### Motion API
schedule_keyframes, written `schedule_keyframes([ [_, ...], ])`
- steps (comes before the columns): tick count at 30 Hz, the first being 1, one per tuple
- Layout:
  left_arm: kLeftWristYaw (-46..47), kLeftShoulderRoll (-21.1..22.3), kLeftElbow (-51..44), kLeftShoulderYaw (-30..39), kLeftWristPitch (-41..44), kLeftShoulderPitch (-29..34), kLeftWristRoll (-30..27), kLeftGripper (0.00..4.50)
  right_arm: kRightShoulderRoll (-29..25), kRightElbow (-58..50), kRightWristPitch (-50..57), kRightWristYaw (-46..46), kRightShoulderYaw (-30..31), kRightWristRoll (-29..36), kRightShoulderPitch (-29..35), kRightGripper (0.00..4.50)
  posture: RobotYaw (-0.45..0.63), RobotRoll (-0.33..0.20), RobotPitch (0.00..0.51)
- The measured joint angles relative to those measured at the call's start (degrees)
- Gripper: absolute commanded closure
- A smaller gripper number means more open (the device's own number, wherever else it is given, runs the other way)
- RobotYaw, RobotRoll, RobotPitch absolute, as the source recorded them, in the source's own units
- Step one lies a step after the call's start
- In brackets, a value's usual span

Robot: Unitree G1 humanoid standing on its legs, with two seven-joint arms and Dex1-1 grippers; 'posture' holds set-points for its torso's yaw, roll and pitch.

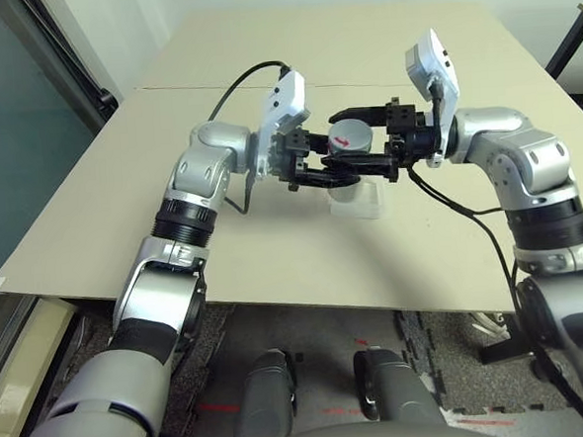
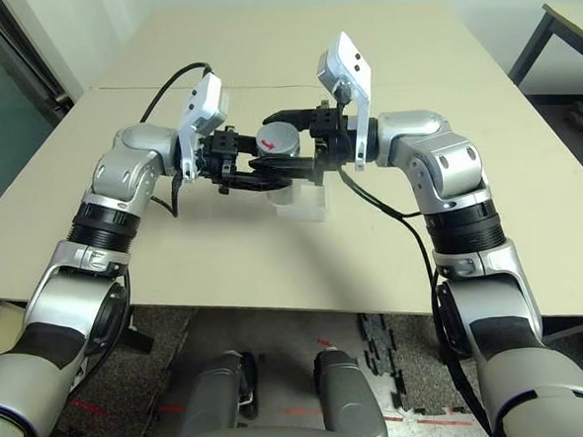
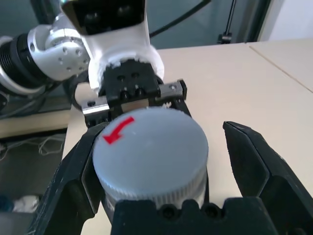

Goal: Pour the medicine from the bottle into the box.

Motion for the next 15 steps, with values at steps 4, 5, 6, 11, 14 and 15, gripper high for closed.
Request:
schedule_keyframes([
  [4,0.0,0.0,0.9,0.0,-0.2,0.0,0.0,2.02,0.1,-0.5,0.0,-1.7,0.0,0.5,0.0,0.0,-0.04,0.0,0.078],
  [5,0.0,0.0,0.9,0.0,-0.3,0.0,0.0,2.02,0.1,-0.5,0.0,-2.0,0.0,0.6,0.0,0.0,-0.04,0.0,0.079],
  [6,0.0,0.0,1.0,0.0,-0.3,0.0,0.0,2.02,0.2,-0.5,0.0,-2.3,0.0,0.8,0.0,0.0,-0.04,0.0,0.08],
  [11,0.0,0.0,1.0,0.0,-0.3,0.0,0.0,2.02,0.4,-0.5,-0.8,-2.8,0.0,0.9,0.0,0.0,-0.04,0.0,0.08],
  [14,0.4,0.0,1.0,0.2,-0.2,0.0,-0.1,2.02,0.4,-0.5,-1.3,-2.4,0.1,1.1,-0.1,0.97,-0.03,0.0,0.08],
  [15,0.8,0.0,1.0,0.3,-0.1,0.0,-0.1,2.02,0.4,-0.5,-1.6,-2.1,0.2,1.4,-0.1,1.32,-0.03,0.0,0.081],
])
